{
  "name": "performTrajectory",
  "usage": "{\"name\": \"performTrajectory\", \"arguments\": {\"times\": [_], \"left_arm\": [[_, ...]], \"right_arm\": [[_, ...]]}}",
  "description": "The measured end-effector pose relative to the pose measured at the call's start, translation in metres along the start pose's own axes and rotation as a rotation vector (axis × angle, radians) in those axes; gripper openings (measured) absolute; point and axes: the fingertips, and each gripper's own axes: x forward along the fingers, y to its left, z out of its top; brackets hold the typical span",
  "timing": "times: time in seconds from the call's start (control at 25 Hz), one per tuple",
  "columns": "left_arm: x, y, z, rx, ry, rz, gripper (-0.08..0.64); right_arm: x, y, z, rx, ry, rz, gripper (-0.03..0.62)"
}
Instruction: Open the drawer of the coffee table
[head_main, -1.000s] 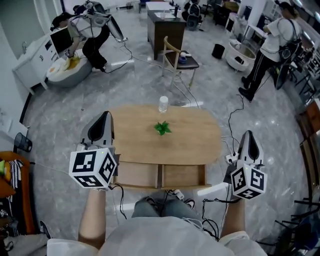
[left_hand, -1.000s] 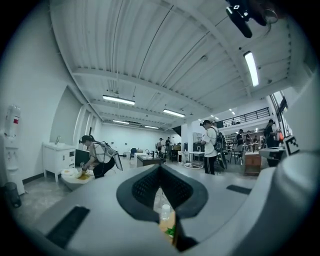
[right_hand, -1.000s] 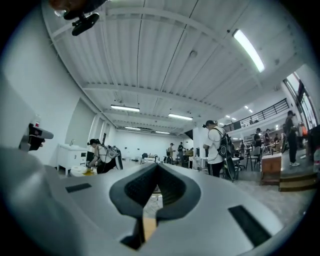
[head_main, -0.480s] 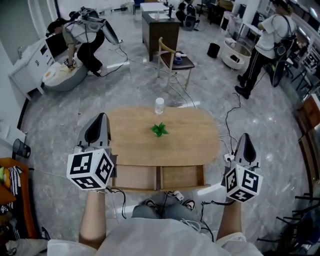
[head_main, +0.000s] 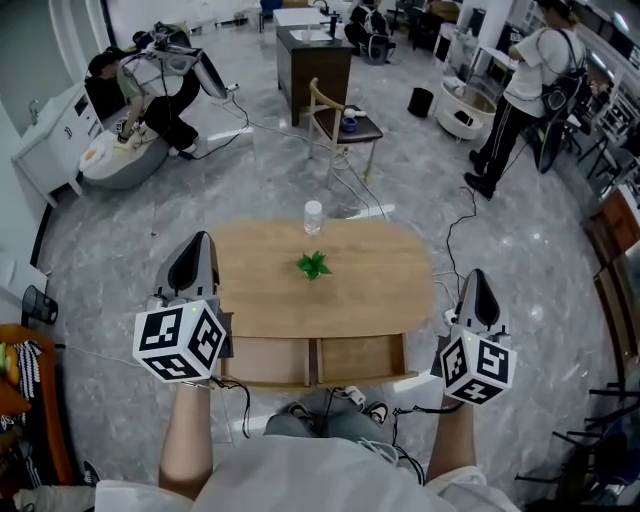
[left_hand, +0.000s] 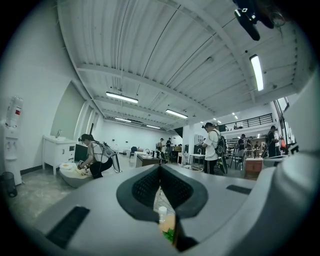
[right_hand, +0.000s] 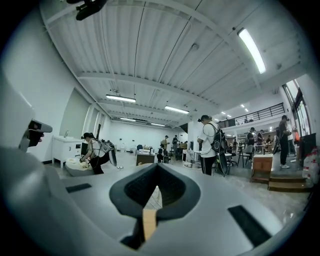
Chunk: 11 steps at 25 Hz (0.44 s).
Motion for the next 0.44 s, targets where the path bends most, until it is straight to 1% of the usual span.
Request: {"name": "performTrajectory", "arguments": {"times": [0.28,0.44], "left_arm": [[0.008,-0.009,0.007,0.002,-0.010,-0.022,-0.005],[0.009,-0.017,0.005,0.002,-0.006,-0.031,-0.005]], "right_arm": [[-0.003,-0.006,0.004,0.012,-0.010,-0.019,0.000],[-0.005,-0.010,0.002,0.009,-0.003,-0.011,0.000]]}}
